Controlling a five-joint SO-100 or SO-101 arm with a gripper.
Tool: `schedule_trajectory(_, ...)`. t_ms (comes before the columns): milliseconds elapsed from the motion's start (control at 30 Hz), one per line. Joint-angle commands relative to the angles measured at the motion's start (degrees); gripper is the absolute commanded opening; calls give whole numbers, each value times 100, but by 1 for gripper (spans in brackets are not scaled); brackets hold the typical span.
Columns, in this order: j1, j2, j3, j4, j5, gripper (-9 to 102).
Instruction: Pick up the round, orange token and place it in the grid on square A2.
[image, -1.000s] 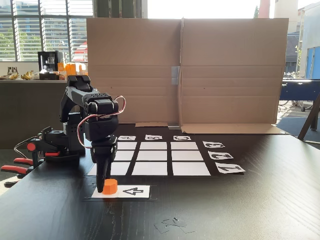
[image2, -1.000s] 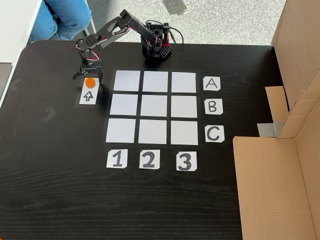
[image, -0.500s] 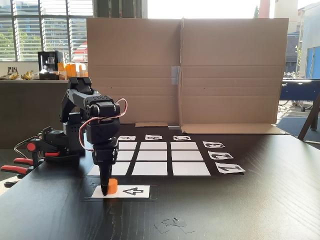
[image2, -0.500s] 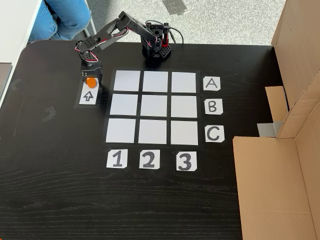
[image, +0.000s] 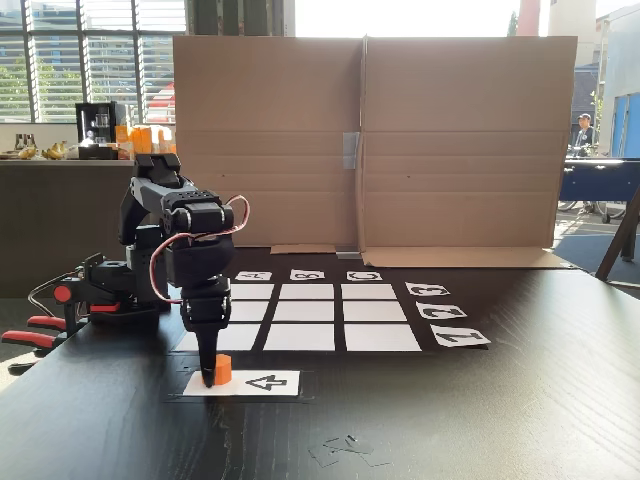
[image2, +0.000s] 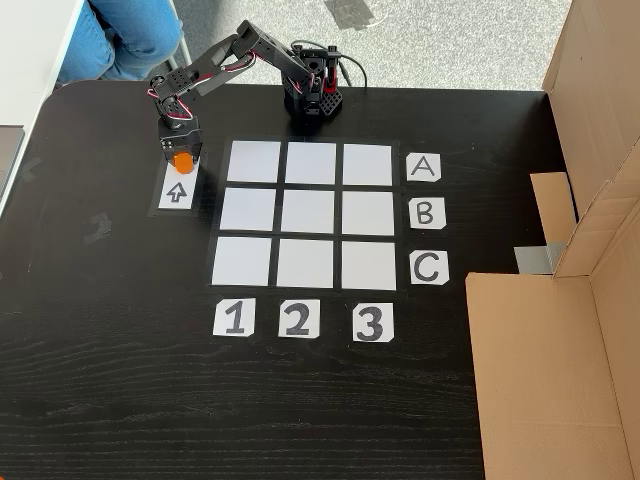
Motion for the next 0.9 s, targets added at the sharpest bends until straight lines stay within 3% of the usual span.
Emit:
schedule_trajectory(0,176,896,79,-167,-448,-1)
schedule_trajectory(367,519,2637,729,-246,-1670,-1)
schedule_trajectory(867,-53,4623,2188,-501,-3990,0)
